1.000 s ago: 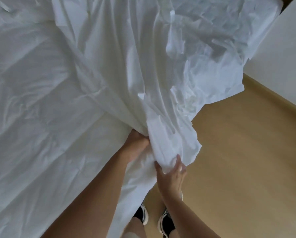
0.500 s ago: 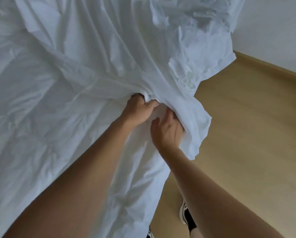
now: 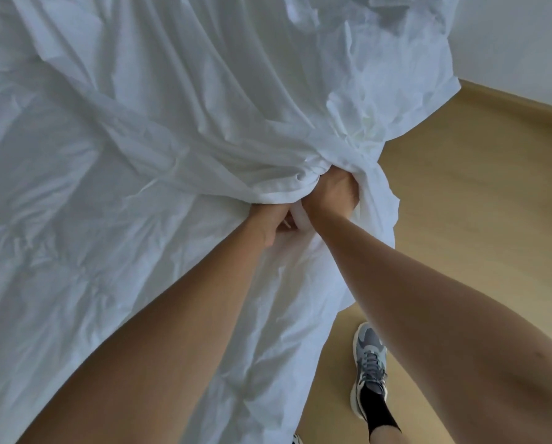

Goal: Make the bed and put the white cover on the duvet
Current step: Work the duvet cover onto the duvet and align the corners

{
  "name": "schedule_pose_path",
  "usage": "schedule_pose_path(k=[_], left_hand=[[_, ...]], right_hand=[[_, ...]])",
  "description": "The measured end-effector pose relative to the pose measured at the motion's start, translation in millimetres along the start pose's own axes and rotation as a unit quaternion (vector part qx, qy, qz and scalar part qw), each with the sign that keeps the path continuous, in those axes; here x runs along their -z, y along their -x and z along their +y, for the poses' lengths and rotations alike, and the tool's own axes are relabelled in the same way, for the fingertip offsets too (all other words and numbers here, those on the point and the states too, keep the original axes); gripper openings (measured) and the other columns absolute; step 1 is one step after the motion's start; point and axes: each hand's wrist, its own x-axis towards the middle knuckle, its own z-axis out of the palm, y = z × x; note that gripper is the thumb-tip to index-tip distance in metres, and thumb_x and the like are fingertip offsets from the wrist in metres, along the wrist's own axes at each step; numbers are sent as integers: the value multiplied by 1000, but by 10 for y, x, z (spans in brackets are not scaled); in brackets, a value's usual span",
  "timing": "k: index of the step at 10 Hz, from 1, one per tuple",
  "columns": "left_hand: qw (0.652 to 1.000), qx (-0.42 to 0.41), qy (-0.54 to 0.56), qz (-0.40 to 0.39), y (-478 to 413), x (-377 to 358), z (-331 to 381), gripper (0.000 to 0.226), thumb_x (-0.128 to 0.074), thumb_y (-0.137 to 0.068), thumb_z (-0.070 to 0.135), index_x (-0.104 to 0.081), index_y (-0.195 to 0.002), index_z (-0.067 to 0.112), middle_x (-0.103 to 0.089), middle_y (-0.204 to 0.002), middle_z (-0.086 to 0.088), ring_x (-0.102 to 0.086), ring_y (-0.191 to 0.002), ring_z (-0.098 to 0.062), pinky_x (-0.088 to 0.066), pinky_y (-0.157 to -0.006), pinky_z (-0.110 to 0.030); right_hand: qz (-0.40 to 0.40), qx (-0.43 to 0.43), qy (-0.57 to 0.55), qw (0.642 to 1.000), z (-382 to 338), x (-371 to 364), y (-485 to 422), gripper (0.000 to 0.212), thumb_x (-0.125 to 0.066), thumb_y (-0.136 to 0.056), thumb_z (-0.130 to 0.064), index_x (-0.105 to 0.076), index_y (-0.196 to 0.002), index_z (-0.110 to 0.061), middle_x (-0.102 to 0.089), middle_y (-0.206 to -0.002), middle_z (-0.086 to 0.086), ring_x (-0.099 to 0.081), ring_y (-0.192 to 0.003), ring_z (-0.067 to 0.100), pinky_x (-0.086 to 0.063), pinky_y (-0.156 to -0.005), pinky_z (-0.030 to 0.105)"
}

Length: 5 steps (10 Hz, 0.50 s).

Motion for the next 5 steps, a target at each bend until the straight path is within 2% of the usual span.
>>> schedule_pose_path(k=[1, 2, 3, 4, 5], left_hand=[[1000, -14, 12, 4, -108, -140, 164, 24, -55, -103, 38, -66, -97, 17, -62, -73, 2, -56, -71, -14, -47, -64, -21], [997, -56, 48, 9, -174, -116, 190, 41, -63, -98, 41, -61, -130, 15, -68, -120, -6, -62, -111, -22, -53, -96, -40], [995, -72, 60, 24, -158, 1, 203, 39, -75, -79, 34, -62, -113, 19, -67, -121, -13, -61, -107, -24, -51, -97, -46], [995, -69, 50, 42, -137, 3, 322, 14, -67, -95, 10, -58, -102, 19, -63, -109, -4, -58, -96, -18, -46, -94, -40], [978, -88, 138, 129, -139, 39, 540, 10, -55, -102, 6, -57, -99, 15, -61, -100, 2, -58, -90, -14, -47, -89, -34]], right_hand=[[-11, 7, -33, 999, -36, 47, -156, 28, -59, -97, -32, -59, -117, -13, -66, -114, 5, -61, -112, 22, -36, -84, 23], [-70, 72, -14, 995, -44, 147, -333, 31, -52, -102, -28, -58, -126, -8, -63, -126, 12, -58, -121, 28, -40, -95, 30], [-188, 133, 88, 969, 50, 342, -326, 35, -33, -108, -15, -57, -128, 0, -62, -127, 21, -57, -118, 37, -41, -88, 37], [-276, 155, 120, 941, 275, 476, -191, 38, -27, -110, -12, -49, -136, 6, -54, -135, 27, -52, -124, 40, -40, -90, 37], [-177, 155, 109, 966, 700, 467, -23, 37, -33, -107, -19, -56, -125, 3, -64, -117, 23, -62, -111, 41, -50, -87, 41]])
